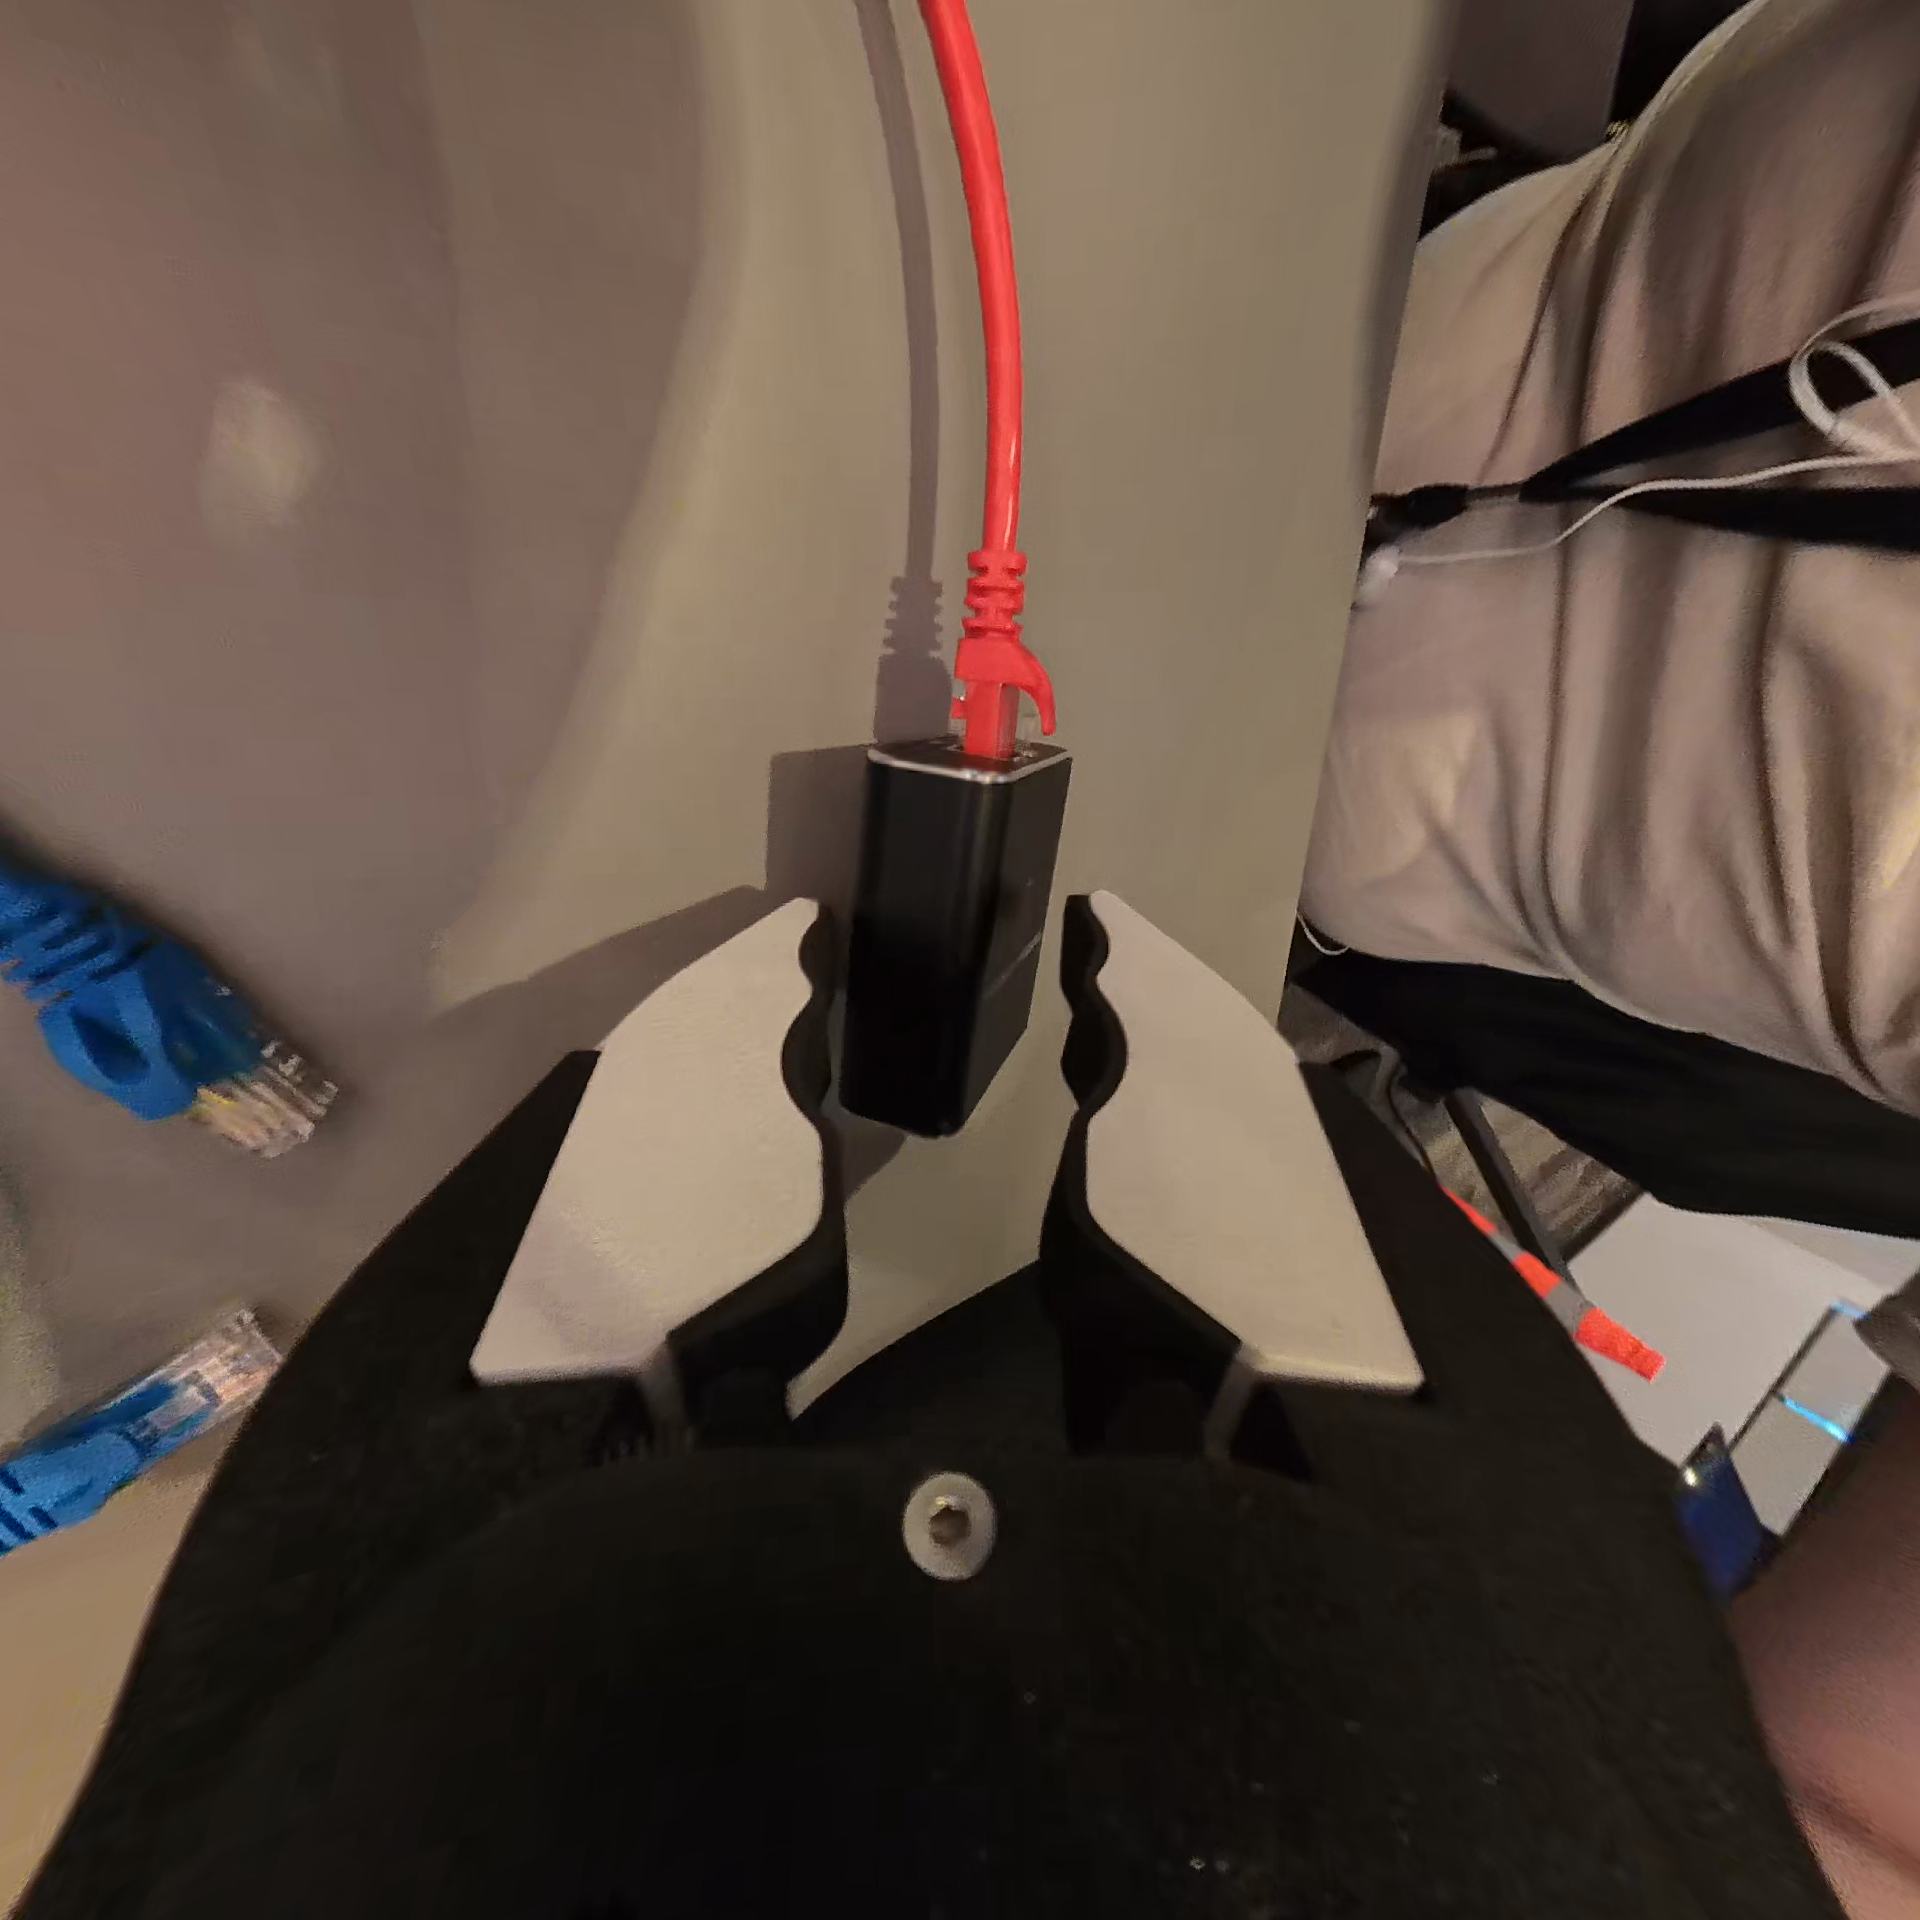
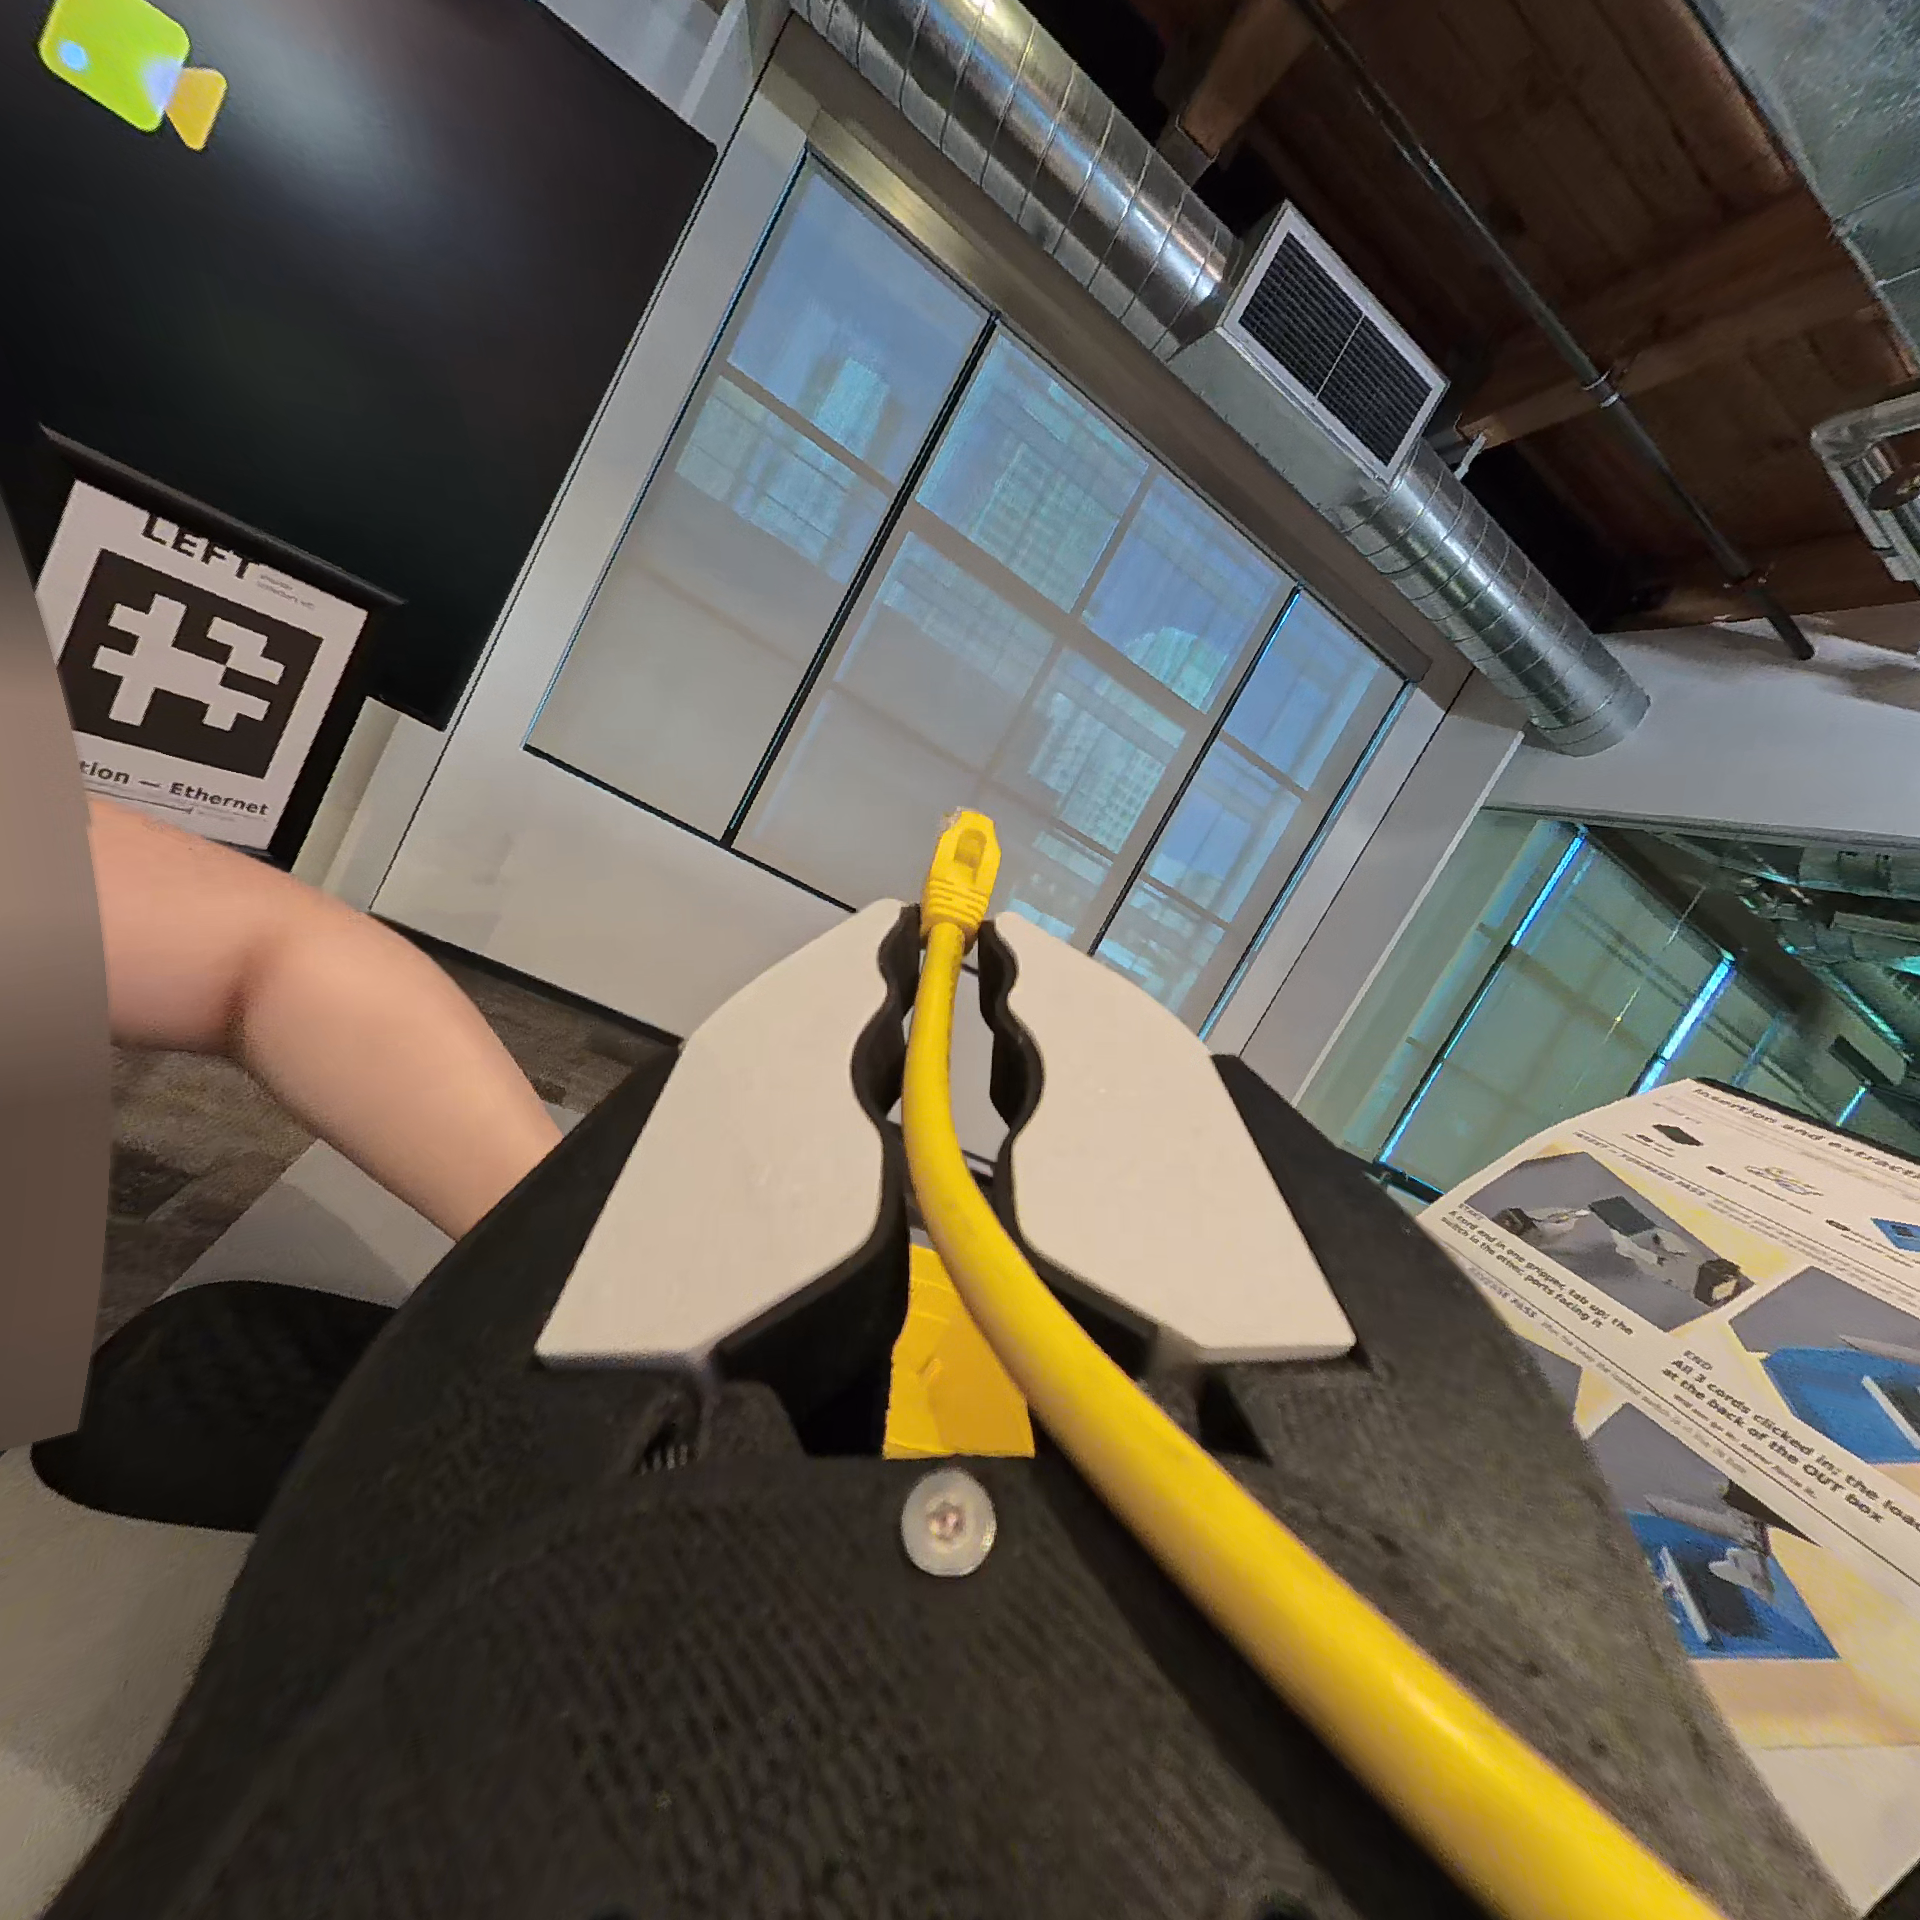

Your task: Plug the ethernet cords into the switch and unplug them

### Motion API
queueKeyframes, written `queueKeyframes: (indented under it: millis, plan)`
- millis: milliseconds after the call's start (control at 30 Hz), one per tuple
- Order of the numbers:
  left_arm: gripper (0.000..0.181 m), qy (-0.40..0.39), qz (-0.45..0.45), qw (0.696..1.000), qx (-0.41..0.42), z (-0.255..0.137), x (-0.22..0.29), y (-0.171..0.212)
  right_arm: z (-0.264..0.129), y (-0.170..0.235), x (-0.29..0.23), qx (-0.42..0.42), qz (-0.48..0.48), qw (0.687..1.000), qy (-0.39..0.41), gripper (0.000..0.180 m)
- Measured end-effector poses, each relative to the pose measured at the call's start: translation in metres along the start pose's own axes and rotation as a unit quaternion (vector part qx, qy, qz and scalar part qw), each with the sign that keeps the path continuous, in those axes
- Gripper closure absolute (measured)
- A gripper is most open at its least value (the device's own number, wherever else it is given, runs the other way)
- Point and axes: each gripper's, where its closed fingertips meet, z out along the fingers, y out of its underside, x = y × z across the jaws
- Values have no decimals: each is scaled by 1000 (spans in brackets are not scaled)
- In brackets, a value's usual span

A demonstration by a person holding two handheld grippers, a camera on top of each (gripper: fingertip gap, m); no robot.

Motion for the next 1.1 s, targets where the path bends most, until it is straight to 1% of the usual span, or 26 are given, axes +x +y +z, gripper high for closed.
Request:
queueKeyframes:
  millis: [167,267,467,567,700,767,867,933,1000,1100]
  plan:
    - [143,-2,14,999,-38,6,1,3,-4,-5,1,4,-2,1000,-1,168]
    - [145,10,17,998,-67,6,1,6,-2,-5,-2,1,-6,1000,-4,168]
    - [153,72,-11,991,-110,9,6,8,3,2,-7,-17,-17,1000,-12,168]
    - [156,101,-14,989,-108,12,11,4,4,3,-8,-20,-20,1000,-14,168]
    - [156,121,-29,991,-48,16,18,-4,3,3,-9,-22,-21,999,-17,168]
    - [156,121,-43,992,-1,14,20,-9,3,4,-8,-26,-25,999,-14,168]
    - [156,149,-62,983,91,-3,33,-19,2,4,-6,-31,-29,999,-9,168]
    - [156,159,-79,971,160,-20,39,-26,1,4,-4,-33,-33,999,-3,168]
    - [156,147,-86,959,228,-38,43,-30,-1,3,-1,-37,-40,998,7,168]
    - [156,149,-98,924,338,-75,50,-40,-6,0,6,-41,-51,997,29,168]
